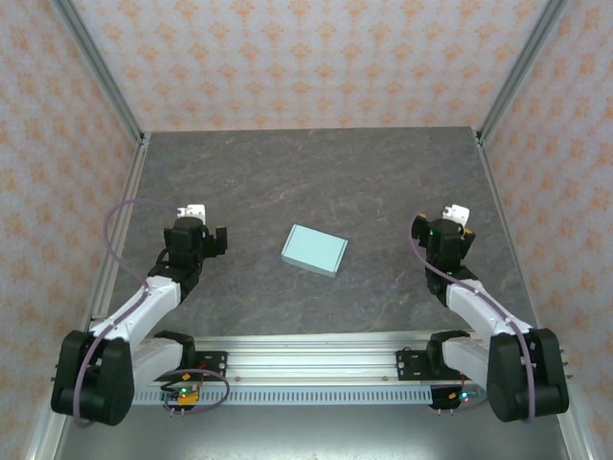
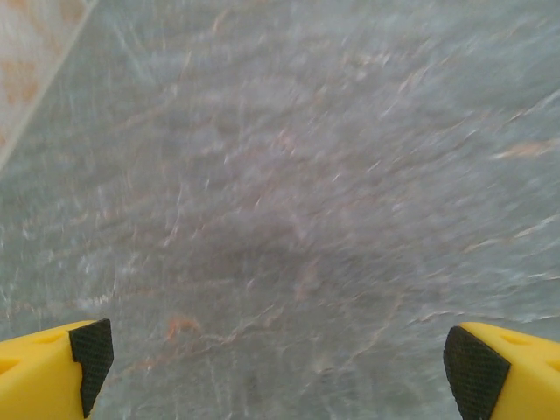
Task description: Fold the paper box
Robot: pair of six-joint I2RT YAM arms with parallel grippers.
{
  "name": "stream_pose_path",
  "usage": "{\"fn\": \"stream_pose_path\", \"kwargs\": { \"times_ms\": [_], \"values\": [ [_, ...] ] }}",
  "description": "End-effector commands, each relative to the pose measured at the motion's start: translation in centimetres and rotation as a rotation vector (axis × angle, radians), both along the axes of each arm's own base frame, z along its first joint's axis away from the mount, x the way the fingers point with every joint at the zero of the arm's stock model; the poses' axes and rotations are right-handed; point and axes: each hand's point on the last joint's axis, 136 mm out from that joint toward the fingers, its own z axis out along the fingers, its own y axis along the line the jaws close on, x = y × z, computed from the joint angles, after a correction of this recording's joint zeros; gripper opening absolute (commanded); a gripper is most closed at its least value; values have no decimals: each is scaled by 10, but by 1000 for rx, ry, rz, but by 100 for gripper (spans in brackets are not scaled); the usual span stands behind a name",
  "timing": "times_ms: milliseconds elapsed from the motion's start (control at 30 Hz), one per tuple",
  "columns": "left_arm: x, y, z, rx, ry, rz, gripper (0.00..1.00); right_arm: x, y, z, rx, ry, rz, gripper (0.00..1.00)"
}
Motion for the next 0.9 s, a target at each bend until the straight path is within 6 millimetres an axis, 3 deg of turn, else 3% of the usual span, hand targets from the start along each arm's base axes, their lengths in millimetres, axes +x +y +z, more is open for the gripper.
{"fn": "stream_pose_path", "kwargs": {
  "times_ms": [0, 200, 300, 367, 567, 633, 767, 867],
  "values": [
    [23, 11, 17, -52, -144, 5, 100, 21, 7, 9, 84, -109, 71, 99],
    [43, 7, 16, -69, -207, -70, 100, 56, 15, 6, 26, -94, 164, 99],
    [57, 5, 15, -96, -203, -111, 100, 65, 11, -8, 34, -69, 152, 99],
    [64, 7, 10, -104, -163, -101, 100, 65, 7, -20, 39, -83, 126, 99],
    [72, 6, 5, -111, -120, -95, 100, 66, 2, -26, 35, -52, 102, 99],
    [74, -9, 13, -149, -221, -166, 100, 67, 3, -25, 33, -60, 105, 99],
    [79, -4, 0, -126, -220, -121, 99, 67, 3, -25, 31, -56, 106, 99],
    [70, -3, -10, -96, -220, -95, 100, 67, 3, -25, 31, -56, 106, 99]
  ]
}}
